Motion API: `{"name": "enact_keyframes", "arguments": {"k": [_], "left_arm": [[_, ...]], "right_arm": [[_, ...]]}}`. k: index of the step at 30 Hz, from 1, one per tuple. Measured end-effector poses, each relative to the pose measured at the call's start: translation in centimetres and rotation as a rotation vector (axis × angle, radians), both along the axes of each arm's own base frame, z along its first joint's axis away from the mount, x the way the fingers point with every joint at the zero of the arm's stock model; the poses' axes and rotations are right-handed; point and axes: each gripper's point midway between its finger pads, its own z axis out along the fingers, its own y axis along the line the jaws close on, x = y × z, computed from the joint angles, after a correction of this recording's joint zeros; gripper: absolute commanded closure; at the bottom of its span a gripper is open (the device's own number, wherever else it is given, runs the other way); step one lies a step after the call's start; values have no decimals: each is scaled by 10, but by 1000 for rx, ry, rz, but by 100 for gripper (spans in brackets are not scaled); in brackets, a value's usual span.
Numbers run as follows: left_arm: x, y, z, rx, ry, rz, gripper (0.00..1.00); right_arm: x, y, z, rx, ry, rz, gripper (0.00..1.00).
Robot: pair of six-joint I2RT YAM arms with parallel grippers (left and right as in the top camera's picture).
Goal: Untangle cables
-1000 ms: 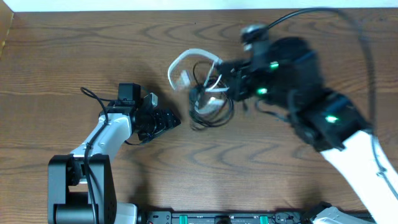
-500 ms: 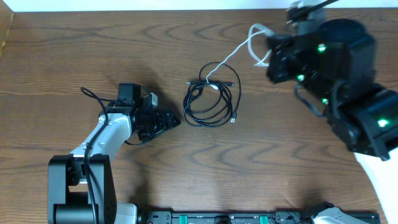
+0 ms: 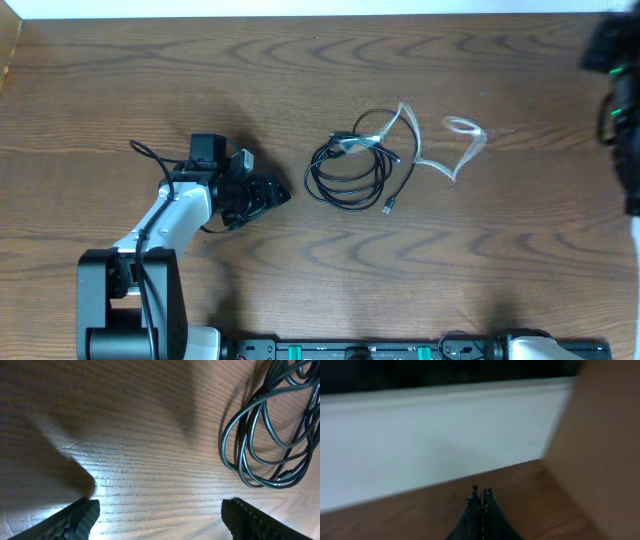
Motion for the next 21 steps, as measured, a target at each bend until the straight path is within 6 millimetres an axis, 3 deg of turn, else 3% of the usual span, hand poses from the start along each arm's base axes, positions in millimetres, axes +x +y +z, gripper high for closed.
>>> {"name": "enact_keyframes", "arguments": {"k": [3, 5, 8, 10, 13, 20, 21], "left_arm": [[0, 0, 0, 0, -1, 0, 15], [0, 0, 0, 0, 0, 0, 15], [0, 0, 0, 0, -1, 0, 15], [0, 0, 0, 0, -1, 0, 15], [0, 0, 0, 0, 0, 0, 15], [0, 0, 0, 0, 0, 0, 15], [0, 0, 0, 0, 0, 0, 15]], "right_arm": [[-2, -33, 9, -1, -40, -42, 99], [-3, -43, 11, 2, -47, -38, 99], [0, -35, 2, 36, -19, 60, 94], [3, -16, -10, 92, 21, 166, 81], [6, 12, -40, 223, 120, 295, 48], [4, 53, -158, 587, 551, 323, 16], [3, 55, -167, 602, 590, 322, 13]]}}
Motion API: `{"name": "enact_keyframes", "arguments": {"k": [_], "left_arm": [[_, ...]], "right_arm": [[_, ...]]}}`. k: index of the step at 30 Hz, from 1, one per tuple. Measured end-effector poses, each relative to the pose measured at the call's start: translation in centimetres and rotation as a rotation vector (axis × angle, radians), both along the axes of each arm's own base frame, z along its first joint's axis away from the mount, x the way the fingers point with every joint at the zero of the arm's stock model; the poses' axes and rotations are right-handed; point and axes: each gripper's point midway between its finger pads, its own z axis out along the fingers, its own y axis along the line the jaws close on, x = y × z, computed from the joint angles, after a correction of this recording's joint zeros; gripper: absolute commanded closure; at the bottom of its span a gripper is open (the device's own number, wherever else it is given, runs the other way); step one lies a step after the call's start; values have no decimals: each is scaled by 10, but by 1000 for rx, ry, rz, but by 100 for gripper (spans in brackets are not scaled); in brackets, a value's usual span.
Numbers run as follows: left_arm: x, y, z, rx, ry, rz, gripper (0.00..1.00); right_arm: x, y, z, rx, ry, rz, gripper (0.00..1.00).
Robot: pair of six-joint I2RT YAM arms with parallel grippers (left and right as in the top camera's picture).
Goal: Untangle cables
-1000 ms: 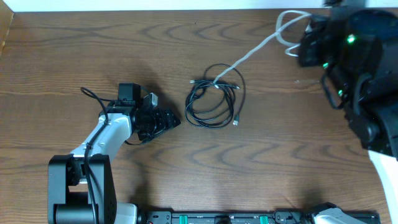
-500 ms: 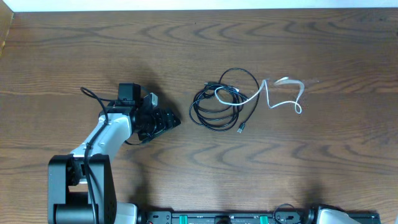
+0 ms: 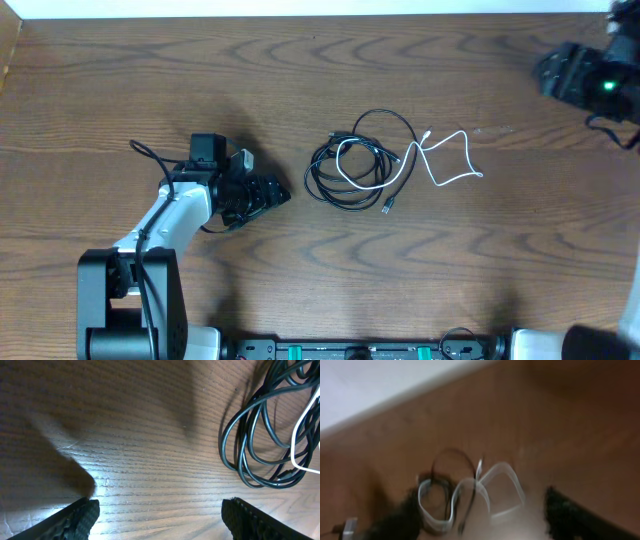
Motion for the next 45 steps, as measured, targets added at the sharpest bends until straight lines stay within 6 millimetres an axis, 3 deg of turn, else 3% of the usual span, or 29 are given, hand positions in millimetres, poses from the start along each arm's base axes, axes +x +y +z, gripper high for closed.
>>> {"name": "enact_keyframes", "arguments": {"k": [2, 4, 13, 19, 22, 24, 27, 29, 31, 32, 41, 45], "left_arm": [[0, 0, 0, 0, 0, 0, 15], [0, 0, 0, 0, 0, 0, 15], [0, 0, 0, 0, 0, 0, 15], [0, 0, 0, 0, 0, 0, 15], [0, 0, 0, 0, 0, 0, 15], [0, 0, 0, 0, 0, 0, 15], [0, 0, 0, 0, 1, 0, 15], [0, 0, 0, 0, 0, 0, 15], [0, 0, 0, 0, 0, 0, 15], [0, 0, 0, 0, 0, 0, 15], [0, 0, 0, 0, 0, 0, 15], [0, 0, 0, 0, 0, 0, 15]], "right_arm": [[-1, 7, -32, 42, 127, 8, 4], [-1, 12, -52, 58, 198, 18, 1], [-9, 47, -142, 110, 421, 63, 1], [-44, 58, -192, 160, 595, -8, 1], [-49, 57, -213, 175, 621, -60, 1], [-43, 58, -224, 180, 592, -76, 4], [-44, 60, -243, 199, 585, -113, 20], [-49, 62, -254, 213, 598, -137, 44], [-52, 64, -261, 218, 604, -149, 69], [-52, 66, -263, 220, 603, -151, 74], [-44, 104, -259, 204, 533, -6, 75], [-35, 126, -240, 185, 424, 102, 78]]}}
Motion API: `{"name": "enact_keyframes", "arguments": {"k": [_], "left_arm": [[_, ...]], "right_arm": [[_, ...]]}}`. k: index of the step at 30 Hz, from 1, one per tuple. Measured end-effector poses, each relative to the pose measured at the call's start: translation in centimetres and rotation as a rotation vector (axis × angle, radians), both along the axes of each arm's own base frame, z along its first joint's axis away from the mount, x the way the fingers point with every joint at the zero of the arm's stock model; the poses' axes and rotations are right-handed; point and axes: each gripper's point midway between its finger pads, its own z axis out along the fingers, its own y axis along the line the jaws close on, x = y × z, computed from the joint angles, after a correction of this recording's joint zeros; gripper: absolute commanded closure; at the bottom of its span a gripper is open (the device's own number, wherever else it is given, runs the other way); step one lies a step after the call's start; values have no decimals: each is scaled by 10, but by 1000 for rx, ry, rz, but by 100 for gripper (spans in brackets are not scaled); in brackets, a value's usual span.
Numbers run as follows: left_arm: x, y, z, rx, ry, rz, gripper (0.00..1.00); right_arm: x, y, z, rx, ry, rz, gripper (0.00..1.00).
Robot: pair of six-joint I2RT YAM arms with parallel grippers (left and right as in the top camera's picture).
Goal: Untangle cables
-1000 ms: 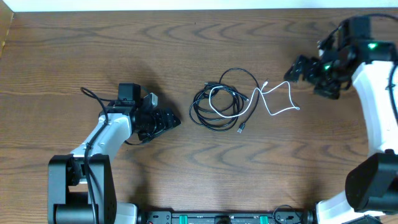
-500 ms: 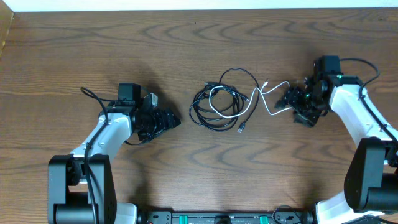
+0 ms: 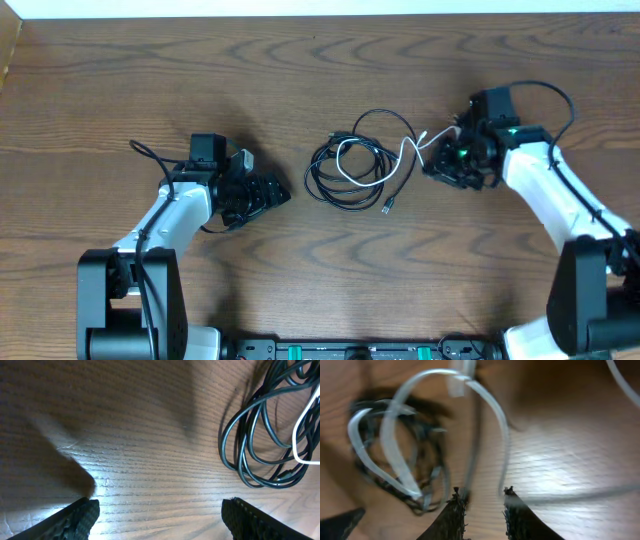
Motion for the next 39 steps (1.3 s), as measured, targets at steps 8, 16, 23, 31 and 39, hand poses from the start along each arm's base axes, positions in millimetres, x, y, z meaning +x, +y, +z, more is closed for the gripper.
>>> {"name": "enact_keyframes", "arguments": {"k": [8, 16, 23, 31, 39], "left_arm": [[0, 0, 0, 0, 0, 0, 15], [0, 0, 0, 0, 0, 0, 15], [0, 0, 0, 0, 0, 0, 15], [0, 0, 0, 0, 0, 0, 15], [0, 0, 0, 0, 0, 0, 15]], "right_arm": [[-3, 31, 21, -23, -117, 142, 80], [-11, 53, 20, -63, -159, 267, 1], [-19, 38, 15, -155, -102, 178, 1], [-11, 19, 24, -237, -133, 46, 1], [-14, 3, 2, -293, -125, -36, 1]]}}
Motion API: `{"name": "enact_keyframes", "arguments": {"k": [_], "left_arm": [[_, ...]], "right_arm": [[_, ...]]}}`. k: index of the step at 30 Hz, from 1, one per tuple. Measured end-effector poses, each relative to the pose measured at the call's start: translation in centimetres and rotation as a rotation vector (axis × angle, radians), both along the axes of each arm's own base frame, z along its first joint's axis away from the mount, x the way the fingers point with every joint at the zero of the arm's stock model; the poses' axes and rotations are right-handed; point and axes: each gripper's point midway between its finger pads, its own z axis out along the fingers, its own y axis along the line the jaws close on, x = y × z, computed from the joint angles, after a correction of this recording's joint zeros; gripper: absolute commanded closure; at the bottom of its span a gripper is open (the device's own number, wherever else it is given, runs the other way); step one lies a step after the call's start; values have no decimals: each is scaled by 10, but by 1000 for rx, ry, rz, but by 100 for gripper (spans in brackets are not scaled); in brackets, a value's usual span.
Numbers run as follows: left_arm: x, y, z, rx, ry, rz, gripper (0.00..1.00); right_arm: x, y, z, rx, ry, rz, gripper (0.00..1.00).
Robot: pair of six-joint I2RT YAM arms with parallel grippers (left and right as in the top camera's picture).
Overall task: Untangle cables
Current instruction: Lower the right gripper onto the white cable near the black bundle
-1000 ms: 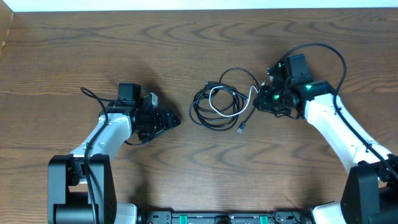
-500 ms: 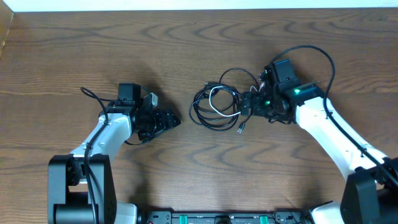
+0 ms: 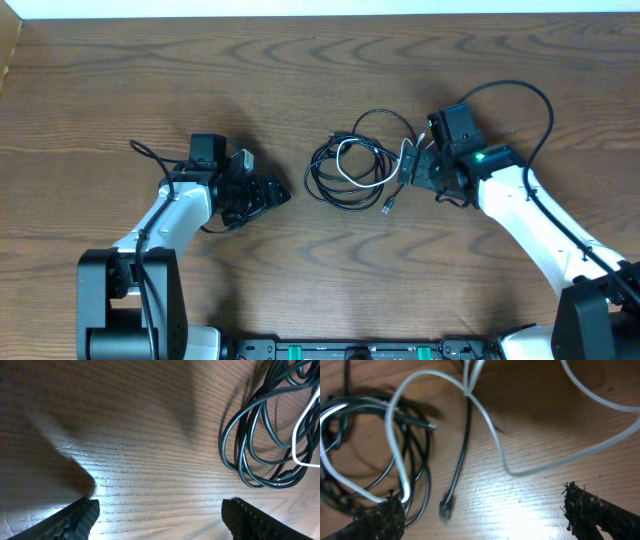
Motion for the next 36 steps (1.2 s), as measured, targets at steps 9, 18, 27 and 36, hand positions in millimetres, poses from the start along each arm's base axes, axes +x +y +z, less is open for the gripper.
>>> {"name": "enact_keyframes", "arguments": {"k": [9, 18, 27, 36], "left_arm": [[0, 0, 0, 0, 0, 0, 15], [0, 0, 0, 0, 0, 0, 15], [0, 0, 0, 0, 0, 0, 15], [0, 0, 0, 0, 0, 0, 15]], "right_arm": [[31, 18, -5, 80, -204, 62, 1], [26, 46, -2, 119, -238, 213, 1], [31, 50, -1, 100, -265, 201, 12], [38, 59, -16, 119, -262, 164, 21]]}}
